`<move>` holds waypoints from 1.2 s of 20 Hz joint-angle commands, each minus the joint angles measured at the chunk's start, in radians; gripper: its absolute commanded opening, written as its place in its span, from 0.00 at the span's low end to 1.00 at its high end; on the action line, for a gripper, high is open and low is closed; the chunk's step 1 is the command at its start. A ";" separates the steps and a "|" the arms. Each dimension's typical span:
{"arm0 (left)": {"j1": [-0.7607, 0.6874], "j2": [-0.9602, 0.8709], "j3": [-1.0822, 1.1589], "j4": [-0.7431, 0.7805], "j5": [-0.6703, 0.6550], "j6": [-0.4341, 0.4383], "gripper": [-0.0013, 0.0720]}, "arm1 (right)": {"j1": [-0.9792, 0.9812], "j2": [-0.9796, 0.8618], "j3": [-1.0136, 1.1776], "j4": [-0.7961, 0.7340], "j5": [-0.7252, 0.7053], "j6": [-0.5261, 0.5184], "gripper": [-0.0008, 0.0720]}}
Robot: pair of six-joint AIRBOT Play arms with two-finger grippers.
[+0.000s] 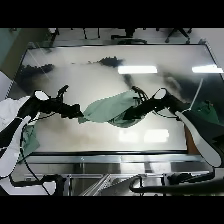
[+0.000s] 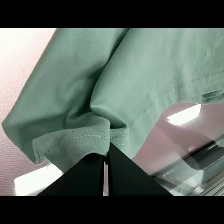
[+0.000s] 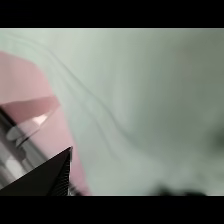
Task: Fold the shirts.
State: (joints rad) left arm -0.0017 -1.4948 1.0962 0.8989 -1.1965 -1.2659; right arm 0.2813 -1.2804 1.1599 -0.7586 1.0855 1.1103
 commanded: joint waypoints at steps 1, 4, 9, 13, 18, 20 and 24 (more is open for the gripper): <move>0.002 -0.001 -0.001 -0.010 0.002 0.010 0.03 | 0.073 -0.056 -0.013 0.024 -0.175 -0.003 0.54; 0.002 -0.001 -0.001 -0.010 0.007 0.020 0.03 | 0.069 -0.070 -0.013 0.041 -0.195 -0.003 0.31; 0.036 0.076 0.002 -0.042 0.002 0.026 0.03 | 0.033 0.052 0.027 0.041 0.000 -0.003 0.05; 0.222 0.295 0.017 -0.328 -0.078 0.073 0.03 | -0.161 0.304 0.217 0.042 0.222 0.005 0.05; 0.522 0.599 0.287 -0.572 -0.157 0.068 0.03 | -0.465 0.583 0.550 0.044 0.193 -0.021 0.05; 0.615 0.703 0.424 -0.594 -0.126 0.066 0.03 | -0.560 0.653 0.646 0.044 0.129 -0.055 0.05; 0.671 0.796 0.610 -0.436 -0.079 -0.042 0.03 | -0.635 0.734 0.759 -0.023 0.041 -0.067 0.05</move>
State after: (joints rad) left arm 0.6121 -0.7734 1.5745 0.3820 -1.3010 -1.2354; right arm -0.2886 -0.6121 1.8278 -0.7288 1.1900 1.0603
